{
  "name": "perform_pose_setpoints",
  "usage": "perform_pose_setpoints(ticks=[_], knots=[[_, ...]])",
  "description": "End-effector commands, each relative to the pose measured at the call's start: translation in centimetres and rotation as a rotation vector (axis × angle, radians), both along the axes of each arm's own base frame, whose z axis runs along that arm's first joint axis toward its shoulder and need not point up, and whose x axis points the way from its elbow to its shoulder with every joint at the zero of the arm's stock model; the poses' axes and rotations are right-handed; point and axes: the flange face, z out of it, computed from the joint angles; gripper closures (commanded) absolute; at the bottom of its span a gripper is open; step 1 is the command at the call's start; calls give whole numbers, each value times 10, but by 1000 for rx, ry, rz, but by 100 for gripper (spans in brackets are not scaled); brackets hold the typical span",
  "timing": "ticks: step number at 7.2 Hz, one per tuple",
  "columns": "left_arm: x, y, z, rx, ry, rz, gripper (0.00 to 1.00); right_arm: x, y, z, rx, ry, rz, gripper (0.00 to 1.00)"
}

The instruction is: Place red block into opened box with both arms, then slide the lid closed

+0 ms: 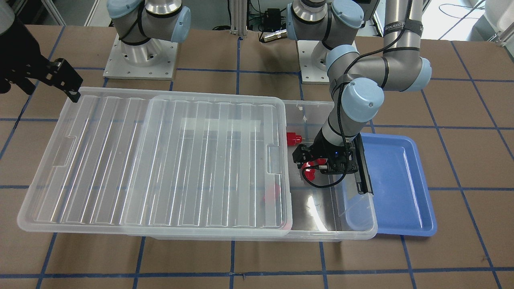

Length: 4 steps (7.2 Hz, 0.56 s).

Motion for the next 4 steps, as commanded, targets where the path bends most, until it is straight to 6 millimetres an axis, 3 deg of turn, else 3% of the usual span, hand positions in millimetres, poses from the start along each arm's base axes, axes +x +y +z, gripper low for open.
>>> perform_pose_setpoints(ticks=[1,2,4], knots=[[-1,-7,57,-18,-1,-2,0,12,4,0,13,-33,6,0],[-1,-13,99,-26,-1,-2,0,14,4,-2,17,-34,0,0],[3,-7,188,-27,-45,-4,0,51,7,-10,32,-14,-35,0]])
